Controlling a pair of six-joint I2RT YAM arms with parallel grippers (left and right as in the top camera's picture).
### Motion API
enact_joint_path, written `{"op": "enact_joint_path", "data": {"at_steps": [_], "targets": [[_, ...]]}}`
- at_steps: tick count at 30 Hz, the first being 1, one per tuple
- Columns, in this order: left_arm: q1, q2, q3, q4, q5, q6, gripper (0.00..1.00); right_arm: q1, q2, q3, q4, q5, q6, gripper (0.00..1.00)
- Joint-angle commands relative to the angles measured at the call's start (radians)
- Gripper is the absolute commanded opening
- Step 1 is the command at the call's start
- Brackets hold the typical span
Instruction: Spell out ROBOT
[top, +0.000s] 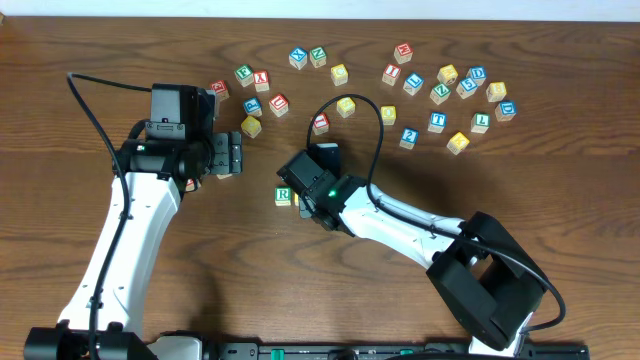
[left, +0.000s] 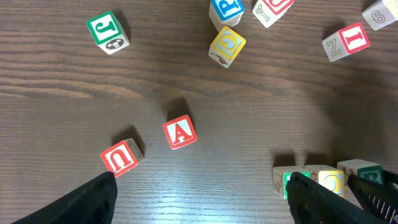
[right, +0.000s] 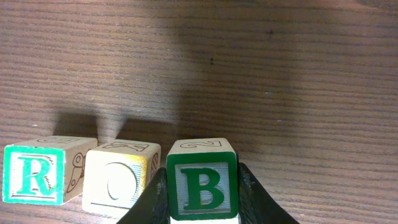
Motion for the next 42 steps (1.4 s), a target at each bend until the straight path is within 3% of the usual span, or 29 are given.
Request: {"op": "enact_joint_path", "data": {"at_steps": [1, 42], "targets": [[0.005, -0.011, 0.005, 0.001, -0.008, 0.002, 0.86, -0.005, 0.023, -0.007, 0.002, 0.023, -0.013, 0.14], [0.005, -0.011, 0.005, 0.002, -0.008, 0.002, 0.86, -0.002, 0.024, -0.007, 0.009, -0.013, 0.0, 0.16]]}}
